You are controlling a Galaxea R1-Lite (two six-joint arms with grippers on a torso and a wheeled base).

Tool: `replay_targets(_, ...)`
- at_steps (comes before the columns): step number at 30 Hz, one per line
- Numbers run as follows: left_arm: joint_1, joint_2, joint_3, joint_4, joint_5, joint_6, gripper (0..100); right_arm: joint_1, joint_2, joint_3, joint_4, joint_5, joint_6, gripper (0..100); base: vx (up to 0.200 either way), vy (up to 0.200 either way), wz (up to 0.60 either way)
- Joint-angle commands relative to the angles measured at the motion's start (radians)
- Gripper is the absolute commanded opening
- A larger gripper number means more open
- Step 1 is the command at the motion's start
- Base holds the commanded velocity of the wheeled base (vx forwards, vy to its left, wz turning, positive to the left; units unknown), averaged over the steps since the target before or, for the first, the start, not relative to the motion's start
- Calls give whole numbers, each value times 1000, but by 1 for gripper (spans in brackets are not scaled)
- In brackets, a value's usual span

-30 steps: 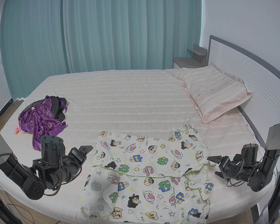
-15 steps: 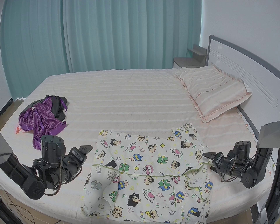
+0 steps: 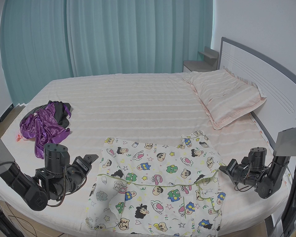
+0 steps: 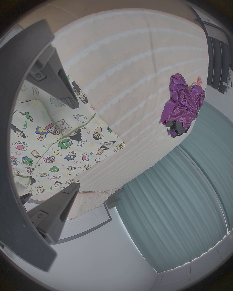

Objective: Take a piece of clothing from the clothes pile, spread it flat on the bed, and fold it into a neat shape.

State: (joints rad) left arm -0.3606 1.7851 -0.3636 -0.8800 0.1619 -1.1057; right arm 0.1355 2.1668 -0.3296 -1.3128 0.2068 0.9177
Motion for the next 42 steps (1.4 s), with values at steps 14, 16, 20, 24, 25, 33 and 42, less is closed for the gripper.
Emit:
replay_targets(14, -1, 16, 0, -1, 1, 0, 100, 88, -39, -398, 435, -66, -69, 0, 0, 0, 0)
replay_targets(16, -1, 23, -1, -1, 2, 0, 100, 91, -19, -462, 494, -66, -69, 0, 0, 0, 0)
replay_targets(20, 0, 33, -5, -1, 1, -3, 100, 95, 51, -563, 564, -81, -77, 0, 0, 0, 0)
replay_targets(24, -1, 33, -5, -1, -4, -5, 100, 98, 96, -637, 607, -86, -80, 0, 0, 0, 0)
replay_targets(25, -1, 33, -5, -1, -4, -6, 100, 105, 110, -660, 626, -86, -79, 0, 0, 0, 0)
replay_targets(33, -1, 33, -5, -1, -5, -6, 100, 139, 197, -778, 696, -102, -88, 0, 0, 0, 0)
replay_targets(42, 0, 33, -6, -1, -5, -9, 100, 174, 243, -787, 722, -122, -155, 100, 0, 0, 0)
